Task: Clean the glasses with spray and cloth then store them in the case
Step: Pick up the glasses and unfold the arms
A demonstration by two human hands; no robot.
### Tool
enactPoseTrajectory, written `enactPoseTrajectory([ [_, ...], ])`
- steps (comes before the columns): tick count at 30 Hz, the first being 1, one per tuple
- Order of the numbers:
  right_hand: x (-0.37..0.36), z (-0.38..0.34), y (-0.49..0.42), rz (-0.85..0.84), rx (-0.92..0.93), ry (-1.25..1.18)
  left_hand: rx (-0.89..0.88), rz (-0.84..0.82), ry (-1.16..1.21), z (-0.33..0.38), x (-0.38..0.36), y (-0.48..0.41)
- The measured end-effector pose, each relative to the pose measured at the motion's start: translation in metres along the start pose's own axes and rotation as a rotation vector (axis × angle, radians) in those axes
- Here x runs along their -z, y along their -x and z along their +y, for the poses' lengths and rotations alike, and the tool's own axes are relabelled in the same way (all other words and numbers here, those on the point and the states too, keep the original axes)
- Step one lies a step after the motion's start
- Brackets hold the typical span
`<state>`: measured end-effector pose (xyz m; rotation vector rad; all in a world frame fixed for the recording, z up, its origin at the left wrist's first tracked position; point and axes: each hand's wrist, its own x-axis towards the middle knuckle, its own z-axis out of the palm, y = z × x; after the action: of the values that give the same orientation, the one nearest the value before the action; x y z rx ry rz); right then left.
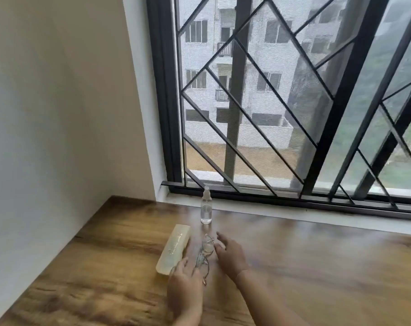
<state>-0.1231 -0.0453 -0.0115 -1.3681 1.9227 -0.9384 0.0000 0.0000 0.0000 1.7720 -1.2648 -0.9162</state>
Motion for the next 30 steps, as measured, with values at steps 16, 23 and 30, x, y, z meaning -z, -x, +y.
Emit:
enactPoseTrajectory([
  [16, -0.025, 0.009, -0.065, -0.106, -0.063, 0.058, 0.023, 0.050, -0.037, -0.032, -0.018, -0.020],
  [23, -0.002, 0.016, -0.060, -0.049, -0.094, 0.005, -0.063, 0.056, -0.038, -0.035, -0.024, -0.024],
  [30, 0.056, 0.053, -0.024, 0.123, -0.176, -0.053, -0.123, -0.088, -0.061, -0.021, -0.028, -0.028],
])
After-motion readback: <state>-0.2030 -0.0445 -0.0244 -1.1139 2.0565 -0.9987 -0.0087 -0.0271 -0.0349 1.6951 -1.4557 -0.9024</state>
